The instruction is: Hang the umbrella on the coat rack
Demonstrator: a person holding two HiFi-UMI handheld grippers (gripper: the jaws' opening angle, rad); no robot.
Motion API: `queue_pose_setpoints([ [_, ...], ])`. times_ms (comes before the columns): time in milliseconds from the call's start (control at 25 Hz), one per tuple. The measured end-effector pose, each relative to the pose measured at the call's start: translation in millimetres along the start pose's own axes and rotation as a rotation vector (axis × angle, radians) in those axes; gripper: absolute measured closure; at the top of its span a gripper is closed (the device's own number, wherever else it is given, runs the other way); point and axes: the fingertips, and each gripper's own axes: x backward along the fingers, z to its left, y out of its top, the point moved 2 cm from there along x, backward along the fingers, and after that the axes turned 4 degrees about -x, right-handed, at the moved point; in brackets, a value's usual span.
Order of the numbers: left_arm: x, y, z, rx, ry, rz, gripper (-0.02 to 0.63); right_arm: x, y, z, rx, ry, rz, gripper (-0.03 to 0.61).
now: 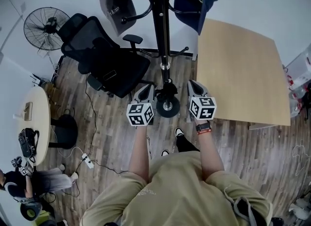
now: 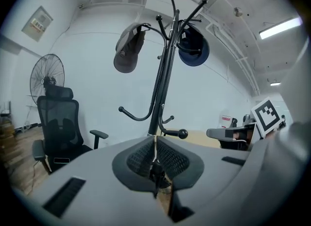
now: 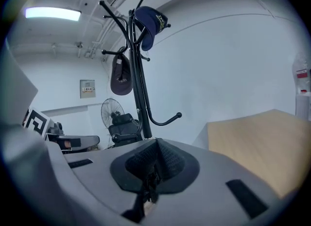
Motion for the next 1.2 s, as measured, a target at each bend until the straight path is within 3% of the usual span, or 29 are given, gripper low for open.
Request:
queue_pose_setpoints([
  [240,44,5,-3,-0.068,0.052,-0.043,0.584,37,-3,14,0.044,-0.028,-0.045,0.563],
  [480,80,16,-7,-0.199,0.121,-0.075,0.588,68,-12,23,0.092,-0.082,-0.048,0.563],
  [880,95,5,-11,-0.142,0.116,-0.07,0.589,83,-10,30,0.076,-0.074,-0.077,0.563],
  [1200,82,6,15,-0.107,0.151,-0.048,0.589,46,-10,41,0.092,-0.002,-0.04,0.563],
])
